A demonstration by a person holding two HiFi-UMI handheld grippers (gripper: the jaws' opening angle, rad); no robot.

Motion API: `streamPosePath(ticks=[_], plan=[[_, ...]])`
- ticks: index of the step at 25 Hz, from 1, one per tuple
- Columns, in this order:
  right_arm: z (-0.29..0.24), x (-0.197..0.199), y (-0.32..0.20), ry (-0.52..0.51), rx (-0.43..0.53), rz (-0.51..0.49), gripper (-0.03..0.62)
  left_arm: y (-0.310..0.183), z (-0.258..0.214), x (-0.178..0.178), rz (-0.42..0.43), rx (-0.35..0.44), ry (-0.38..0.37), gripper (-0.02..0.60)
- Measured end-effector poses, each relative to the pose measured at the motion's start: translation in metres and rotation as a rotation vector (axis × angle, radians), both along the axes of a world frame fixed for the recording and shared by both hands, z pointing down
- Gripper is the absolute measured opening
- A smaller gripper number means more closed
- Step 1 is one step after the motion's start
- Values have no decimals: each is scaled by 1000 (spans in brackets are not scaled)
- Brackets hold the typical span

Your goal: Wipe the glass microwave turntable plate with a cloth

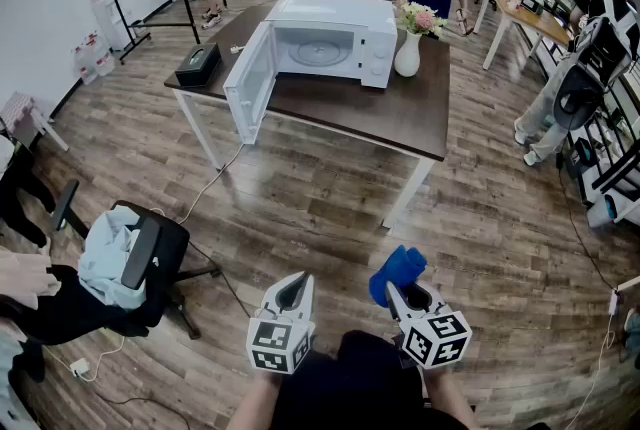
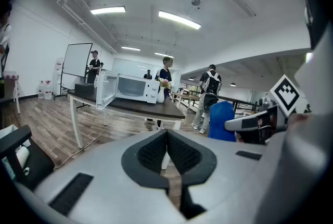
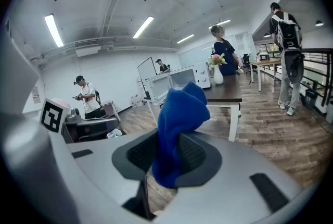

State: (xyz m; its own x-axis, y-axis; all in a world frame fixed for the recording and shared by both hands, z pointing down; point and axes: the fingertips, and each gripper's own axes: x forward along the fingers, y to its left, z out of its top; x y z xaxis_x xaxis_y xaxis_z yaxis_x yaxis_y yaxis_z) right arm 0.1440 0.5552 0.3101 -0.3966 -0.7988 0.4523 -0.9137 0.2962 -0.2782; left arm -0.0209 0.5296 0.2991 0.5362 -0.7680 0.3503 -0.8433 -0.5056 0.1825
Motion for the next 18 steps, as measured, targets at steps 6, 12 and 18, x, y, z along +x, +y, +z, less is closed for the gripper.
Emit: streamPosePath(ticks=[6, 12, 18], plan=[[6, 8, 4, -39, -27, 48, 91, 4, 5, -6, -22, -14, 3, 5], [10, 23, 4, -20, -36, 60, 91, 2, 5, 6, -21, -12, 1, 5], [14, 43, 6, -38, -18, 36, 92, 4, 10, 26, -46, 0, -2, 5]])
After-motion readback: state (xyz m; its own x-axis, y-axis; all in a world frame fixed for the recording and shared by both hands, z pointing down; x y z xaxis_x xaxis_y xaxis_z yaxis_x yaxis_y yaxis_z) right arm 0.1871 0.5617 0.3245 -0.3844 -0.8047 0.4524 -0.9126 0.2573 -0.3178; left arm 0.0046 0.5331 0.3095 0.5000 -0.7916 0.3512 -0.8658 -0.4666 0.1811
